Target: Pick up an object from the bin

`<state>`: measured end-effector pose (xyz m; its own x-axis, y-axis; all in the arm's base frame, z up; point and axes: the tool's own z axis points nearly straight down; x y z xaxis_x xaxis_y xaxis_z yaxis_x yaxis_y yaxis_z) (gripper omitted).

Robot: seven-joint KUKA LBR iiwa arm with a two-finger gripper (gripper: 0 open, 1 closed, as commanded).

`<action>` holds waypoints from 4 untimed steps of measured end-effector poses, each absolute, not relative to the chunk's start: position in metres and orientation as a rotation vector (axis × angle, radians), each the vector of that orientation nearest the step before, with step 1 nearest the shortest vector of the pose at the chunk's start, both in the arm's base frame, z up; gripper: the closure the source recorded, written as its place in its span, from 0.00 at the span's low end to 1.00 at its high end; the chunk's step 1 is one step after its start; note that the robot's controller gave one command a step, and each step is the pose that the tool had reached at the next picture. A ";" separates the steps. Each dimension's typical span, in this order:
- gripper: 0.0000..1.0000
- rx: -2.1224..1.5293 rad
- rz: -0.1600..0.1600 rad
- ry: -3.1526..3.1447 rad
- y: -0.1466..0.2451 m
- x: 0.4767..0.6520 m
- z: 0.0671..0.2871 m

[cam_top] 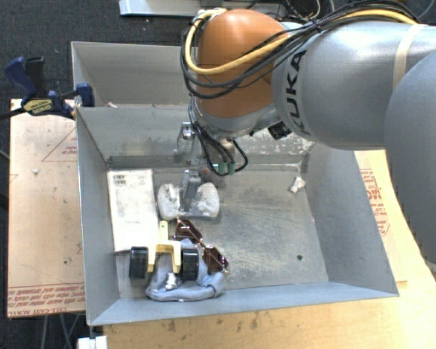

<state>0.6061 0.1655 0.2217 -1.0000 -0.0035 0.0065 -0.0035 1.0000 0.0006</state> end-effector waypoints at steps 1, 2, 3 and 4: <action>0.00 0.001 -0.003 -3.143 0.165 0.608 0.227; 0.00 -0.073 -0.005 -3.147 0.146 0.620 0.158; 0.00 -0.206 0.000 -3.129 0.130 0.622 0.140; 0.00 -0.205 -0.002 -3.139 0.128 0.630 0.145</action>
Offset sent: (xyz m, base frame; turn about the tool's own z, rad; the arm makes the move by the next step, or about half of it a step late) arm 0.0264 -0.0437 -0.1517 0.1116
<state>0.6301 0.1279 0.1452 -0.9915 0.1302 -0.0045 0.1302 0.9915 0.0018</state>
